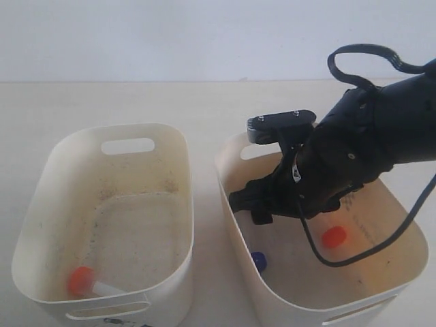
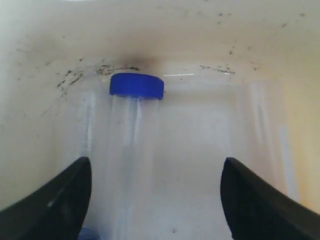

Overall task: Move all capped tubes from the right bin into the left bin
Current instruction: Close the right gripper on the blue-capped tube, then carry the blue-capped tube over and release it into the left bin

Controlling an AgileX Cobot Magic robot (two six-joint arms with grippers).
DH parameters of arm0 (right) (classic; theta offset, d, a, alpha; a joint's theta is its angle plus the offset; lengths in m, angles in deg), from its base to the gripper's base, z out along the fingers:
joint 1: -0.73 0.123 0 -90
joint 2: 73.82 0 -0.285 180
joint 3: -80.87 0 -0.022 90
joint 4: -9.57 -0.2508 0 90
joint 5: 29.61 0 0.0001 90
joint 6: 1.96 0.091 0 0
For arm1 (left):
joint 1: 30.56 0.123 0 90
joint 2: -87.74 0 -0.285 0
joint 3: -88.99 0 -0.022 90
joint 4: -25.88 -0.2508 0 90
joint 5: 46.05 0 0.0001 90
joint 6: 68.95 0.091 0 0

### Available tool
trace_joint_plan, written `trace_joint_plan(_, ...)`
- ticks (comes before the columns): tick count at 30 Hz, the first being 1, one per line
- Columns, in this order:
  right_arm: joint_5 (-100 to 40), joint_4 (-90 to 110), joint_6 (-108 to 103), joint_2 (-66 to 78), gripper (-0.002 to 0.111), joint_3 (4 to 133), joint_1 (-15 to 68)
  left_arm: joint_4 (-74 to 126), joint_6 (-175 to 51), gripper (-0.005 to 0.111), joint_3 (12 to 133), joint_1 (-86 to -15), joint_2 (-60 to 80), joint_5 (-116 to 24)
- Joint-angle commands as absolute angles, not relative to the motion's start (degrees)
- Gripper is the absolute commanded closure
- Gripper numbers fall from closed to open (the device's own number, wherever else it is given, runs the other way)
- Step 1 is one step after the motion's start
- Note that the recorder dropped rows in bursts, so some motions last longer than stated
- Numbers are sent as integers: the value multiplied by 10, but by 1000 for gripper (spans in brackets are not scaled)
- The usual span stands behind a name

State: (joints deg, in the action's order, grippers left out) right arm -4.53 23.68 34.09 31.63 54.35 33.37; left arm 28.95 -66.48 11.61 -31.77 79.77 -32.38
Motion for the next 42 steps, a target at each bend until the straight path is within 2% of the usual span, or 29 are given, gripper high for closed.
trace_joint_plan(1,-50,233,341,332,40,540,332,289,-670,102,118,-317,800,-327)
trace_joint_plan(4,-53,233,341,362,40,540,332,289,-670,102,118,-317,800,-327)
trace_joint_plan(6,-68,233,341,382,44,540,332,289,-670,102,118,-317,800,-327)
trace_joint_plan(7,-71,233,341,387,58,540,332,289,-670,102,118,-317,800,-327)
trace_joint_plan(8,-71,233,341,389,68,540,332,289,-670,102,118,-317,800,-327)
trace_joint_plan(10,-71,235,341,389,104,540,332,289,-670,102,118,-317,800,-327)
trace_joint_plan(11,-70,235,340,386,108,541,332,289,-670,102,118,-317,800,-327)
trace_joint_plan(14,-56,236,334,342,108,547,332,289,-670,102,118,-317,800,-327)
trace_joint_plan(19,71,238,304,187,108,594,332,289,-670,102,118,-317,800,-327)
trace_joint_plan(22,55,212,287,121,108,603,333,289,-670,102,118,-317,800,-327)
trace_joint_plan(25,-2,96,192,72,108,603,333,289,-670,102,118,-317,800,-327)
trace_joint_plan(31,-45,-216,-142,64,108,603,374,289,-670,102,118,-317,800,-327)
trace_joint_plan(36,-66,-246,-229,109,108,603,417,289,-670,102,118,-317,800,-327)
trace_joint_plan(39,-86,-246,-237,144,96,603,419,289,-670,102,118,-317,800,-327)
trace_joint_plan(42,-97,-246,-237,173,65,603,419,289,-670,102,118,-317,800,-327)
